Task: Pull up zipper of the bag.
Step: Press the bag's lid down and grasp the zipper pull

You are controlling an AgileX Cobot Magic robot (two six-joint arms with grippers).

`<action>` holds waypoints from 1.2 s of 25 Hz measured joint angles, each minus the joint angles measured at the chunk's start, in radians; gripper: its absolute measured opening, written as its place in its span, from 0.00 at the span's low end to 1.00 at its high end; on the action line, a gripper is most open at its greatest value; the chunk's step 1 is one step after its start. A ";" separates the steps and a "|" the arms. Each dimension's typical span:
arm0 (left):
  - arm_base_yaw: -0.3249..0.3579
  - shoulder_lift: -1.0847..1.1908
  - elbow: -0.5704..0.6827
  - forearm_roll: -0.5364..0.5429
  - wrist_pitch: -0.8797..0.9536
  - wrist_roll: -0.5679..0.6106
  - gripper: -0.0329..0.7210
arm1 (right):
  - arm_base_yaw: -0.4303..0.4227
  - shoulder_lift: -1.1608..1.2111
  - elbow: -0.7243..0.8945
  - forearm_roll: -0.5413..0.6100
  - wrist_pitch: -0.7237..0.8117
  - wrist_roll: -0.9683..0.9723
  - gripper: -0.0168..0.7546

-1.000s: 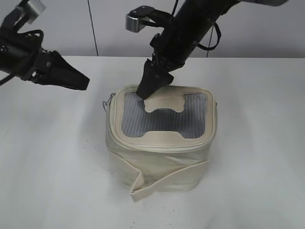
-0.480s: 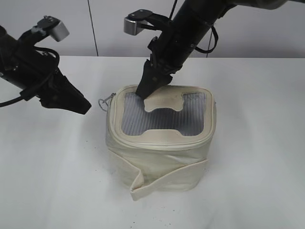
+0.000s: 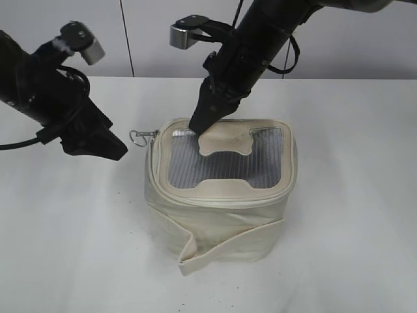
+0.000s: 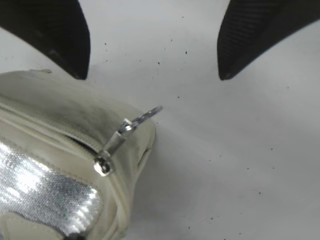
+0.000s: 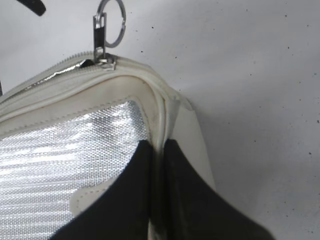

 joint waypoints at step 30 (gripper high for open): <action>-0.223 -0.004 -0.010 0.365 -0.219 0.013 0.82 | 0.000 0.000 -0.001 -0.001 0.001 0.001 0.07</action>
